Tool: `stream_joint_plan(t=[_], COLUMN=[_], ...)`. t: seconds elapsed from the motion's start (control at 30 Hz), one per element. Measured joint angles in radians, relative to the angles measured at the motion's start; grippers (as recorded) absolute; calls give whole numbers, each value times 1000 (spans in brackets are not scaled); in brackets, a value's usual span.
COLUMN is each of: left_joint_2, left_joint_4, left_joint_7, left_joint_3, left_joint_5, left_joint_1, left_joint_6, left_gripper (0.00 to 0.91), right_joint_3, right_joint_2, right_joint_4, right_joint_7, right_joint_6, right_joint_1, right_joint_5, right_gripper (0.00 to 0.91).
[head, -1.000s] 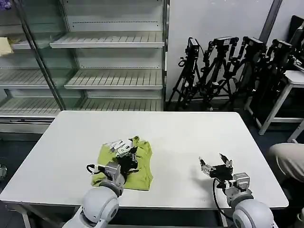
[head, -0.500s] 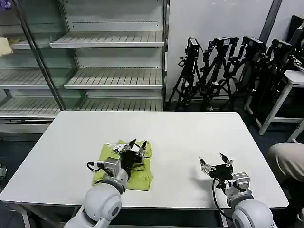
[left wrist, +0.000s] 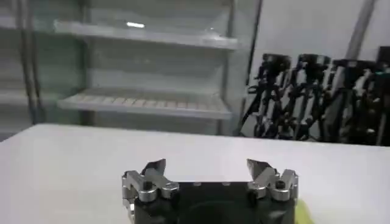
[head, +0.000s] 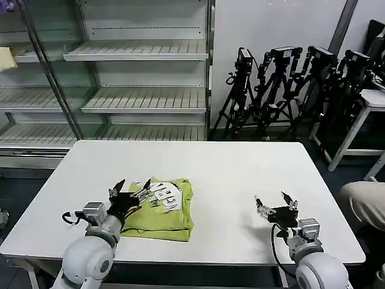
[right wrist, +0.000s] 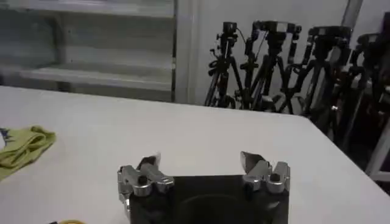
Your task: Fold and organize the clothes.
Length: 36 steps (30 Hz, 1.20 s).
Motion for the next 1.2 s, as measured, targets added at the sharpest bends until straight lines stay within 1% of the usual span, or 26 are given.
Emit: stream_joint_plan(t=[0.23, 0.47, 0.7, 1.2], left_joint_2=[-27, -52, -71, -85], left_joint_4=[70, 129, 161, 202], left_joint_7=[43, 89, 105, 135], left_joint_3=[-41, -58, -80, -97], left_joint_5=[11, 39, 18, -91], left_joint_1=[30, 53, 54, 56], left_joint_6=[-14, -62, -90, -83], left_gripper=[907, 907, 907, 907], right_joint_3=[32, 44, 51, 59], right_joint_2=[2, -4, -13, -29], right_joint_4=[17, 18, 11, 6], right_joint_7=[-7, -10, -13, -16], right_joint_6=[18, 29, 41, 54], right_joint_1=[-38, -56, -64, -78], right_joint_5=[-10, -11, -10, -5], right_gripper=[907, 907, 907, 907])
